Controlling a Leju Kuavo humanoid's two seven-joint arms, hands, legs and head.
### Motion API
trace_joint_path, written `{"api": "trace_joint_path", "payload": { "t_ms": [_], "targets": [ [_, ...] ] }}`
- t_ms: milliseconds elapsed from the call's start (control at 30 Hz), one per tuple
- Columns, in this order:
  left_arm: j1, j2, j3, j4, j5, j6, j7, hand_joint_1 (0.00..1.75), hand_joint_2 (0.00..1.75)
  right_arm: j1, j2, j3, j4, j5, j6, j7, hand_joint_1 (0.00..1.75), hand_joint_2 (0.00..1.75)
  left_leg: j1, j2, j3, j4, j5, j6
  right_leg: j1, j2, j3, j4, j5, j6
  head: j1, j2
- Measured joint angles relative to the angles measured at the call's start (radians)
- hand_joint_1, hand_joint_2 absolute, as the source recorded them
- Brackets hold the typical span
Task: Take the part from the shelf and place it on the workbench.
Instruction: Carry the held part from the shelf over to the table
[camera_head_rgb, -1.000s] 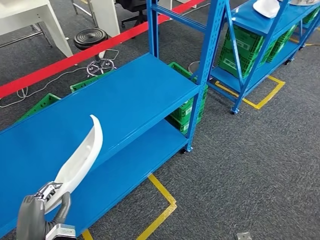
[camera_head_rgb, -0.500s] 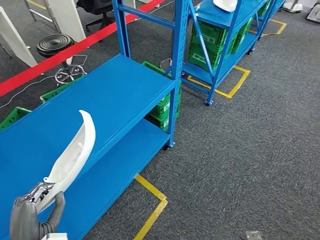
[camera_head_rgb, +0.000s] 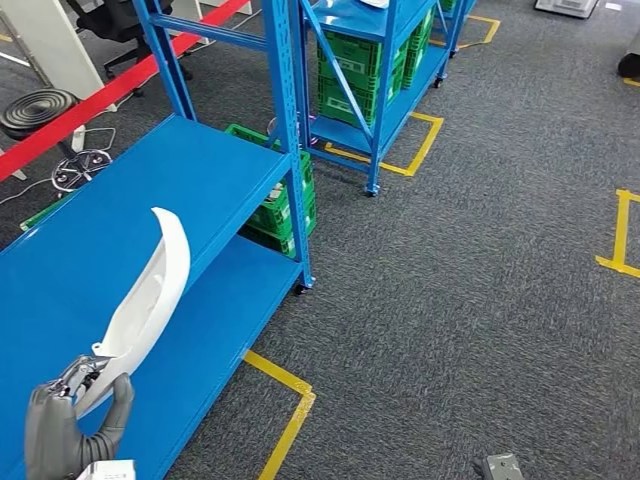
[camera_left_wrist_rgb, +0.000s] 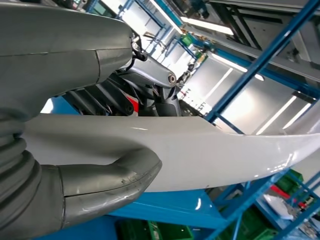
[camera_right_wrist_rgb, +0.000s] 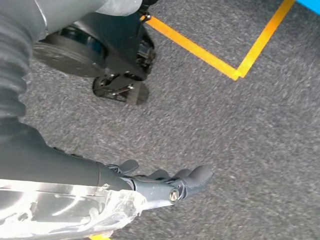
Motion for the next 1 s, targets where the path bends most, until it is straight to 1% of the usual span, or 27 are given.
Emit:
{"api": "trace_joint_path", "payload": {
  "t_ms": [33, 67, 100, 133, 167, 200, 233, 267, 300, 333, 367, 400, 467, 500, 533, 567, 600, 633, 667, 700, 733, 767, 833, 867, 900, 933, 1000],
  "targets": [
    [-0.001, 0.000, -0.001, 0.000, 0.003, 0.000, -0.004, 1.75, 1.75, -0.001, -0.003, 0.005, -0.002, -0.004, -0.006, 0.000, 0.00, 1.75, 0.002, -0.023, -0.011, 0.024, -0.020, -0.006, -0.002, 0.010, 0.001, -0.003, 0.004, -0.007, -0.001, 0.000],
    [-0.002, 0.000, -0.001, 0.000, 0.011, 0.001, -0.011, 1.75, 1.75, -0.004, -0.007, 0.011, -0.005, -0.011, -0.015, 0.000, 0.00, 1.75, 0.003, -0.051, -0.033, 0.071, -0.049, -0.010, -0.004, 0.020, 0.001, -0.005, 0.008, -0.013, -0.002, 0.000],
    [-0.003, 0.000, -0.002, 0.000, 0.023, 0.001, -0.022, 1.75, 1.75, -0.008, -0.012, 0.020, -0.007, -0.022, -0.029, 0.000, 0.00, 1.75, 0.003, -0.075, -0.065, 0.136, -0.083, -0.011, -0.004, 0.031, -0.002, -0.006, 0.011, -0.017, -0.004, 0.000],
    [-0.004, -0.001, -0.003, 0.001, 0.040, 0.002, -0.036, 1.75, 1.75, -0.013, -0.019, 0.031, -0.009, -0.035, -0.046, 0.000, 0.00, 1.75, 0.003, -0.088, -0.100, 0.206, -0.114, -0.012, -0.003, 0.043, -0.006, -0.006, 0.013, -0.019, -0.004, 0.000],
    [-0.005, -0.001, -0.004, 0.001, 0.061, 0.002, -0.053, 1.75, 1.75, -0.016, -0.027, 0.043, -0.011, -0.049, -0.064, 0.000, 0.00, 1.75, 0.003, -0.093, -0.129, 0.260, -0.129, -0.012, -0.003, 0.055, -0.008, -0.005, 0.014, -0.020, -0.004, 0.000],
    [-0.007, -0.001, -0.005, 0.001, 0.081, 0.002, -0.070, 1.75, 1.75, -0.019, -0.035, 0.056, -0.013, -0.064, -0.083, 0.000, 0.00, 1.75, 0.004, -0.096, -0.143, 0.281, -0.123, -0.011, -0.003, 0.068, -0.009, -0.005, 0.015, -0.019, -0.004, 0.000],
    [-0.010, -0.002, -0.006, 0.001, 0.102, 0.002, -0.089, 1.75, 1.75, -0.022, -0.046, 0.072, -0.016, -0.079, -0.102, 0.000, 0.00, 1.75, 0.004, -0.098, -0.139, 0.264, -0.098, -0.011, -0.003, 0.082, -0.009, -0.005, 0.016, -0.018, -0.004, 0.000],
    [-0.013, -0.002, -0.007, 0.002, 0.124, 0.002, -0.109, 1.75, 1.75, -0.027, -0.057, 0.089, -0.020, -0.096, -0.121, 0.000, 0.00, 1.75, 0.007, -0.104, -0.118, 0.212, -0.058, -0.010, -0.004, 0.096, -0.008, -0.005, 0.017, -0.016, -0.004, 0.000],
    [-0.017, -0.002, -0.009, 0.002, 0.148, 0.002, -0.127, 1.75, 1.75, -0.033, -0.069, 0.107, -0.024, -0.113, -0.139, 0.000, 0.00, 1.75, 0.011, -0.123, -0.088, 0.144, -0.018, -0.010, -0.004, 0.110, -0.008, -0.004, 0.018, -0.014, -0.004, 0.000],
    [-0.021, -0.002, -0.010, 0.002, 0.178, 0.002, -0.145, 1.75, 1.75, -0.041, -0.081, 0.125, -0.028, -0.130, -0.158, -0.002, 0.00, 1.75, 0.015, -0.145, -0.060, 0.077, 0.009, -0.010, -0.003, 0.124, -0.011, -0.001, 0.018, -0.009, -0.004, 0.000],
    [-0.025, -0.003, -0.012, 0.002, 0.206, 0.002, -0.158, 1.75, 1.75, -0.048, -0.092, 0.142, -0.032, -0.144, -0.174, -0.004, 0.00, 1.75, 0.018, -0.163, -0.041, 0.032, 0.022, -0.009, -0.003, 0.136, -0.016, 0.002, 0.020, -0.003, -0.003, 0.000],
    [-0.030, -0.003, -0.014, 0.002, 0.230, 0.002, -0.168, 1.75, 1.75, -0.054, -0.103, 0.157, -0.035, -0.156, -0.188, -0.007, 0.00, 1.75, 0.019, -0.174, -0.033, 0.009, 0.024, -0.006, -0.004, 0.148, -0.023, 0.003, 0.022, 0.003, -0.004, 0.000],
    [-0.038, -0.004, -0.015, 0.003, 0.256, 0.002, -0.178, 1.75, 1.75, -0.061, -0.119, 0.183, -0.038, -0.169, -0.203, -0.010, 0.00, 1.75, 0.016, -0.158, -0.033, 0.003, 0.024, 0.005, -0.007, 0.165, -0.036, 0.001, 0.029, 0.018, -0.004, 0.000],
    [-0.042, -0.004, -0.016, 0.004, 0.262, 0.002, -0.180, 1.75, 1.75, -0.061, -0.124, 0.193, -0.039, -0.171, -0.207, -0.011, 0.00, 1.75, 0.015, -0.148, -0.033, 0.001, 0.026, 0.012, -0.008, 0.152, -0.042, 0.005, 0.026, 0.022, -0.005, 0.000],
    [-0.045, -0.005, -0.018, 0.004, 0.275, 0.001, -0.183, 1.75, 1.75, -0.064, -0.130, 0.203, -0.039, -0.176, -0.212, -0.013, 0.00, 1.75, 0.015, -0.136, -0.033, -0.001, 0.029, 0.019, -0.007, 0.127, -0.054, 0.024, 0.013, 0.025, -0.002, 0.000],
    [-0.047, -0.005, -0.020, 0.004, 0.296, -0.003, -0.189, 1.75, 1.75, -0.070, -0.136, 0.213, -0.040, -0.185, -0.221, -0.018, 0.00, 1.75, 0.015, -0.123, -0.032, -0.003, 0.031, 0.025, -0.006, 0.094, -0.074, 0.066, -0.013, 0.027, 0.000, 0.000],
    [-0.048, -0.006, -0.021, 0.004, 0.328, -0.009, -0.197, 1.75, 1.75, -0.077, -0.142, 0.222, -0.040, -0.198, -0.235, -0.027, 0.00, 1.75, 0.013, -0.110, -0.033, -0.003, 0.030, 0.028, -0.005, 0.062, -0.103, 0.128, -0.049, 0.029, 0.002, 0.000],
    [-0.049, -0.007, -0.022, 0.004, 0.366, -0.016, -0.208, 1.75, 1.75, -0.086, -0.148, 0.233, -0.041, -0.216, -0.254, -0.045, 0.00, 1.75, 0.011, -0.097, -0.033, -0.003, 0.030, 0.031, -0.005, 0.046, -0.135, 0.199, -0.085, 0.032, 0.004, 0.000],
    [-0.050, -0.007, -0.021, 0.004, 0.402, -0.024, -0.219, 1.75, 1.75, -0.091, -0.152, 0.242, -0.042, -0.232, -0.278, -0.073, 0.00, 1.75, 0.009, -0.083, -0.034, -0.003, 0.030, 0.032, -0.005, 0.039, -0.162, 0.261, -0.111, 0.034, 0.004, 0.000],
    [-0.052, -0.008, -0.019, 0.004, 0.434, -0.034, -0.229, 1.75, 1.75, -0.088, -0.155, 0.248, -0.046, -0.245, -0.302, -0.110, 0.00, 1.75, 0.008, -0.071, -0.034, -0.003, 0.029, 0.032, -0.006, 0.037, -0.174, 0.294, -0.120, 0.036, 0.004, 0.000],
    [-0.051, -0.011, -0.014, 0.004, 0.460, -0.047, -0.241, 1.75, 1.75, -0.078, -0.158, 0.249, -0.054, -0.254, -0.325, -0.155, 0.00, 1.75, 0.008, -0.060, -0.034, -0.003, 0.028, 0.032, -0.006, 0.035, -0.167, 0.290, -0.112, 0.037, 0.004, 0.000],
    [-0.049, -0.014, -0.007, 0.003, 0.482, -0.069, -0.253, 1.75, 1.75, -0.063, -0.160, 0.244, -0.065, -0.261, -0.341, -0.207, 0.00, 1.75, 0.008, -0.051, -0.031, -0.003, 0.026, 0.031, -0.006, 0.030, -0.137, 0.243, -0.087, 0.038, 0.004, 0.000],
    [-0.044, -0.024, 0.013, 0.003, 0.517, -0.133, -0.277, 1.75, 1.75, -0.043, -0.160, 0.217, -0.083, -0.270, -0.334, -0.312, 0.00, 1.75, 0.007, -0.033, -0.025, -0.001, 0.021, 0.023, -0.006, 0.002, -0.052, 0.102, -0.029, 0.038, 0.005, 0.000],
    [-0.044, -0.030, 0.024, 0.002, 0.530, -0.170, -0.287, 1.75, 1.75, -0.045, -0.156, 0.194, -0.086, -0.270, -0.308, -0.358, 0.00, 1.75, 0.006, -0.025, -0.023, 0.001, 0.018, 0.018, -0.005, -0.008, -0.021, 0.047, -0.010, 0.034, 0.004, 0.000],
    [-0.047, -0.036, 0.034, 0.002, 0.539, -0.202, -0.294, 1.75, 1.75, -0.052, -0.149, 0.168, -0.086, -0.266, -0.272, -0.394, 0.00, 1.75, 0.004, -0.017, -0.022, 0.003, 0.017, 0.012, -0.004, -0.013, -0.008, 0.021, -0.002, 0.028, 0.002, 0.000],
    [-0.053, -0.043, 0.042, 0.002, 0.546, -0.230, -0.299, 1.75, 1.75, -0.061, -0.139, 0.140, -0.084, -0.258, -0.229, -0.420, 0.00, 1.75, 0.002, -0.009, -0.022, 0.003, 0.018, 0.006, -0.001, -0.009, -0.009, 0.018, -0.001, 0.022, 0.001, 0.000],
    [-0.068, -0.054, 0.052, 0.003, 0.552, -0.268, -0.304, 1.75, 1.75, -0.077, -0.113, 0.082, -0.078, -0.232, -0.141, -0.448, 0.00, 1.75, 0.006, 0.000, -0.021, 0.002, 0.019, -0.006, 0.000, 0.011, -0.018, 0.016, 0.005, 0.006, 0.000, 0.000]
  ]
}}
